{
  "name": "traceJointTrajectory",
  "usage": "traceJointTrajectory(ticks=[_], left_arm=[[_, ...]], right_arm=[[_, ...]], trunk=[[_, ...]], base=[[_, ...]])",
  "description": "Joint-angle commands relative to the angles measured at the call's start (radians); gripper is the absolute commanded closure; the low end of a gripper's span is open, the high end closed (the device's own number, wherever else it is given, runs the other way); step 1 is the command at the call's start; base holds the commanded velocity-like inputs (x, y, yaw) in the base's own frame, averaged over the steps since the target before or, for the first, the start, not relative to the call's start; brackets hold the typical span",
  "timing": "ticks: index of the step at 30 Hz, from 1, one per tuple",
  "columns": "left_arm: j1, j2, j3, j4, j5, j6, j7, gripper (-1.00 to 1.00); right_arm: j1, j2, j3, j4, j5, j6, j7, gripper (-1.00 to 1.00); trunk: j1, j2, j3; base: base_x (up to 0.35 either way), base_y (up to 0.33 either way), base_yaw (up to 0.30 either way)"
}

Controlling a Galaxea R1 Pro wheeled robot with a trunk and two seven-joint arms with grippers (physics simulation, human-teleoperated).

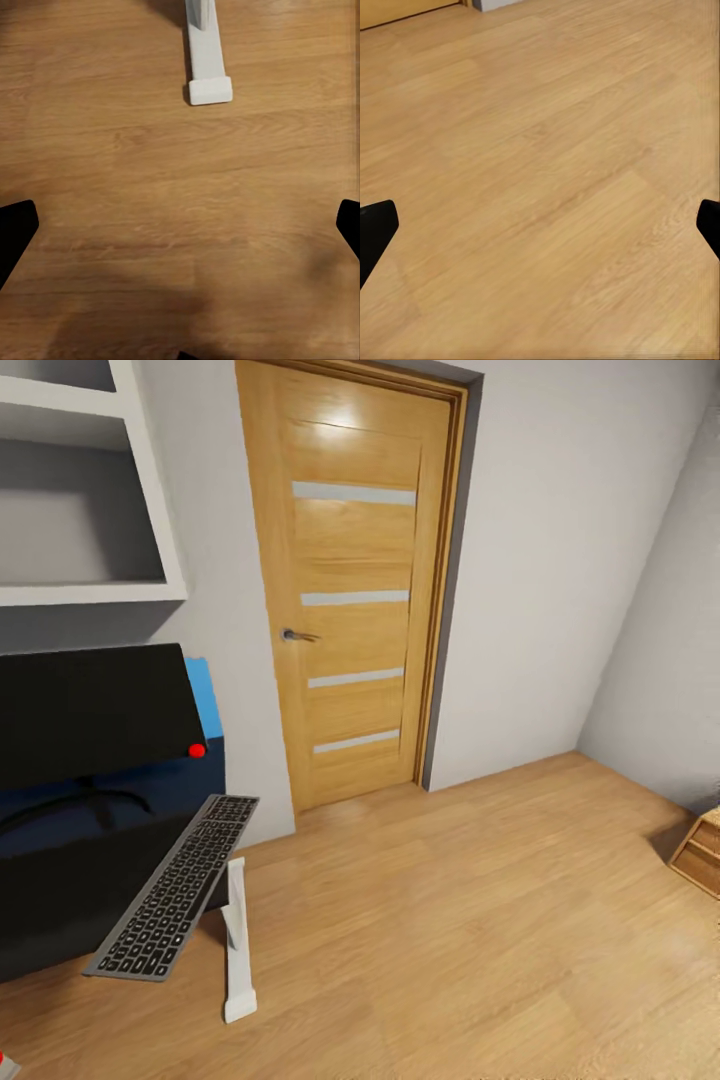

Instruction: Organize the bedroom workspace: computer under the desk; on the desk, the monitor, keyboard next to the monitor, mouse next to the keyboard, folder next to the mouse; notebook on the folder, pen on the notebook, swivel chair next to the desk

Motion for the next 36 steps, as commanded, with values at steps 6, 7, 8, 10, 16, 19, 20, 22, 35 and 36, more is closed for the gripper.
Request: traceJointTrajectory(ticks=[6,7,8,10,16,19,20,22,35,36], left_arm=[[0.0,0.0,0.0,0.0,0.003,-0.006,0.001,-1.0],[0.0,0.0,0.0,0.0,0.003,-0.006,0.001,-1.0],[0.0,0.0,0.0,0.0,0.003,-0.006,0.001,-1.0],[0.0,0.0,0.0,0.0,0.003,-0.006,0.001,-1.0],[0.0,0.0,0.0,0.0,0.003,-0.004,0.001,-1.0],[0.0,0.001,0.001,0.0,0.003,-0.003,0.001,-1.0],[0.0,0.002,0.001,0.0,0.003,-0.003,0.001,-1.0],[0.0,0.005,0.001,0.0,0.003,-0.003,0.001,-1.0],[0.0,0.007,0.002,0.0,0.003,-0.002,0.001,-1.0],[0.0,0.007,0.002,0.0,0.003,-0.002,0.001,-1.0]], right_arm=[[-0.001,0.0,0.008,0.001,-0.003,0.027,-0.003,-1.0],[-0.001,0.0,0.008,0.001,-0.003,0.03,-0.003,-1.0],[-0.001,-0.001,0.008,0.001,-0.003,0.033,-0.003,-1.0],[-0.001,-0.001,0.008,0.001,-0.003,0.037,-0.002,-1.0],[-0.001,-0.001,0.009,0.001,-0.002,0.04,-0.001,-1.0],[-0.001,-0.001,0.008,0.001,-0.001,0.04,-0.001,-1.0],[-0.001,-0.001,0.008,0.001,-0.001,0.04,-0.001,-1.0],[-0.001,-0.001,0.008,0.001,-0.001,0.04,-0.001,-1.0],[-0.001,0.0,0.01,0.001,0.0,0.039,-0.001,-1.0],[-0.001,0.0,0.01,0.001,0.0,0.04,-0.001,-1.0]], trunk=[[0.0,-0.001,-0.009],[0.0,-0.001,-0.01],[0.0,-0.001,-0.012],[0.0,-0.001,-0.013],[0.0,-0.001,-0.014],[0.0,-0.001,-0.014],[0.0,-0.001,-0.014],[0.0,-0.001,-0.014],[0.0,-0.001,-0.014],[0.0,-0.001,-0.014]], base=[[0.207,0.0,-0.138],[0.288,0.0,-0.143],[0.3,0.0,-0.134],[0.308,0.0,-0.11],[0.32,-0.003,-0.019],[0.322,-0.06,-0.003],[0.322,-0.106,-0.001],[0.321,-0.128,-0.001],[0.283,-0.209,0.0],[0.257,-0.242,0.0]])
